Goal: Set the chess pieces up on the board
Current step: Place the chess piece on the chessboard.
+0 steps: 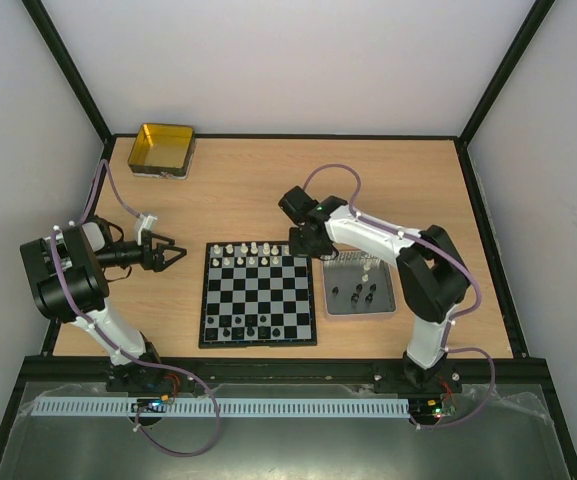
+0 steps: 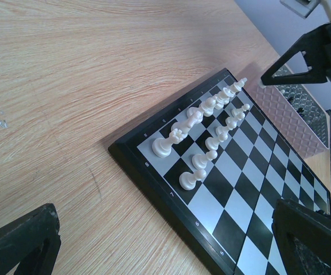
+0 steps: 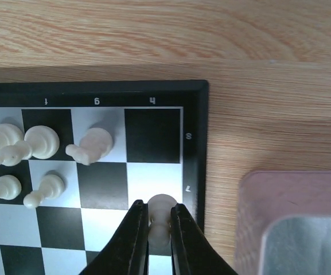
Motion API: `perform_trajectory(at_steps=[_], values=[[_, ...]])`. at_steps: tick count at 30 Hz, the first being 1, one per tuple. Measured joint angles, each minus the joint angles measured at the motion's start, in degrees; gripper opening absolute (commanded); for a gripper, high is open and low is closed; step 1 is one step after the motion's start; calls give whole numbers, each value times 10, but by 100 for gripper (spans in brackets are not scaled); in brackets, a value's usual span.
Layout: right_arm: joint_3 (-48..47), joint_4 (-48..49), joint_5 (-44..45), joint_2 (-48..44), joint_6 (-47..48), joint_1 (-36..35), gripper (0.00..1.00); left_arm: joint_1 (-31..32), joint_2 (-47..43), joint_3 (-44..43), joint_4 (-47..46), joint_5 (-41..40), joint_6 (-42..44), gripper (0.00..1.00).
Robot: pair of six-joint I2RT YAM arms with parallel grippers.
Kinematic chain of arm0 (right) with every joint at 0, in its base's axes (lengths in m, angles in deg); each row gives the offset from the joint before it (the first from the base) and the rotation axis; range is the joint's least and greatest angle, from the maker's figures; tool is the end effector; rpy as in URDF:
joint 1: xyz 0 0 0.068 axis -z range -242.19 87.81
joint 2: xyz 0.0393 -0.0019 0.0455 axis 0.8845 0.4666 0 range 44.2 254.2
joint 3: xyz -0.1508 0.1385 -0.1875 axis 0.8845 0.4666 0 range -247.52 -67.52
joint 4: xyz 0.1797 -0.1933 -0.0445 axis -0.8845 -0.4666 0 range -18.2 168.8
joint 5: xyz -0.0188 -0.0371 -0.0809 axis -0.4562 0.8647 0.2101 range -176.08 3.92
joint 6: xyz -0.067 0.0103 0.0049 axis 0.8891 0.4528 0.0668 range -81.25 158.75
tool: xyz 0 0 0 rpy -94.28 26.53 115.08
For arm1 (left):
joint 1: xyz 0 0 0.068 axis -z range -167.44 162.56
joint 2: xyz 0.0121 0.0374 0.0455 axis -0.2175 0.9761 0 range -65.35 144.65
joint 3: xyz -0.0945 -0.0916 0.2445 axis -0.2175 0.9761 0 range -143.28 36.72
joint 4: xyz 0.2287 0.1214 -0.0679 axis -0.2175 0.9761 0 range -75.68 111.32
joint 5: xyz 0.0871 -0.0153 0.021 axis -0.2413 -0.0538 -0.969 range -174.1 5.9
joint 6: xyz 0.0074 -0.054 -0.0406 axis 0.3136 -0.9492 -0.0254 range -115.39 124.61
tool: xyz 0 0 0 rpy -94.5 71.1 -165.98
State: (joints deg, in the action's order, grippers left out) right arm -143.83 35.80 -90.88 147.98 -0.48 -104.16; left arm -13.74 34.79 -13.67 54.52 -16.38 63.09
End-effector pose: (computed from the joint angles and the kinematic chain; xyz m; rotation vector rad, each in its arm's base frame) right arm 0.2780 0.2561 0.1909 -0.0906 2.9063 0.4180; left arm 0.2698 0.0769 0.1303 0.5895 2.0412 -1.0522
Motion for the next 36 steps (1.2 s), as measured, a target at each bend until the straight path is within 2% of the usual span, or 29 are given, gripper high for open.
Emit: perform_trajectory(at_steps=[8, 30, 36], values=[[-36, 11, -17, 37, 0, -13, 10, 0, 0, 0, 0, 0, 0, 100], [-36, 28, -38, 64, 0, -32, 11, 0, 0, 0, 9, 0, 7, 100], [-36, 31, -39, 73, 0, -32, 15, -1, 0, 0, 14, 2, 11, 100]])
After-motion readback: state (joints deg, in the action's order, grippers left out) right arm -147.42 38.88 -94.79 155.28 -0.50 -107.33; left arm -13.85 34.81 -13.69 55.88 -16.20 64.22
